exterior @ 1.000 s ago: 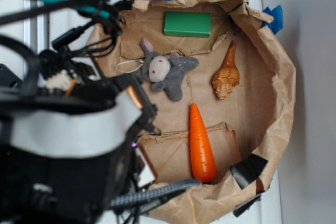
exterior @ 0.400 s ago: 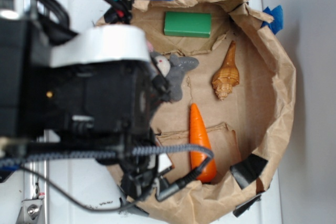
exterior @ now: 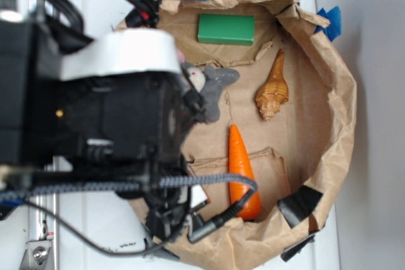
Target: Grab the shell.
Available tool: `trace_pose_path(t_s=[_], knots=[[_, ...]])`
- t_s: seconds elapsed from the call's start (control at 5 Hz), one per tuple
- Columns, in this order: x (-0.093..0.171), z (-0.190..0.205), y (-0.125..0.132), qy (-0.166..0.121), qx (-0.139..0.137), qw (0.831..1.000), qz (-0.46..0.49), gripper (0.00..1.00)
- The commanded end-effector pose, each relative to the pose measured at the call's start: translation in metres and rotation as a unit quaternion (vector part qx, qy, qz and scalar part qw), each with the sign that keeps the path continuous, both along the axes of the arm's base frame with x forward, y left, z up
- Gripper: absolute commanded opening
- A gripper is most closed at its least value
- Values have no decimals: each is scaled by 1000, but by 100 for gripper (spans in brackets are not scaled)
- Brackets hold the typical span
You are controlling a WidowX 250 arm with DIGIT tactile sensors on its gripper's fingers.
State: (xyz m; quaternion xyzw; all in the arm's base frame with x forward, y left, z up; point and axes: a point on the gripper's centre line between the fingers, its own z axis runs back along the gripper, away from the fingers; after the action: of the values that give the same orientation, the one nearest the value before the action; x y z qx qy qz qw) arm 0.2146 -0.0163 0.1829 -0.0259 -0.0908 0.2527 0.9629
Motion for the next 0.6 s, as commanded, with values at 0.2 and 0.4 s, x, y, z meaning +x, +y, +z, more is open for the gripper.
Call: trace_pose_path(t_s=[0.2, 0.4], knots=[[12, -47, 24, 31, 25, 997, 66, 100], [34, -71, 41, 45, 38, 994, 93, 100]])
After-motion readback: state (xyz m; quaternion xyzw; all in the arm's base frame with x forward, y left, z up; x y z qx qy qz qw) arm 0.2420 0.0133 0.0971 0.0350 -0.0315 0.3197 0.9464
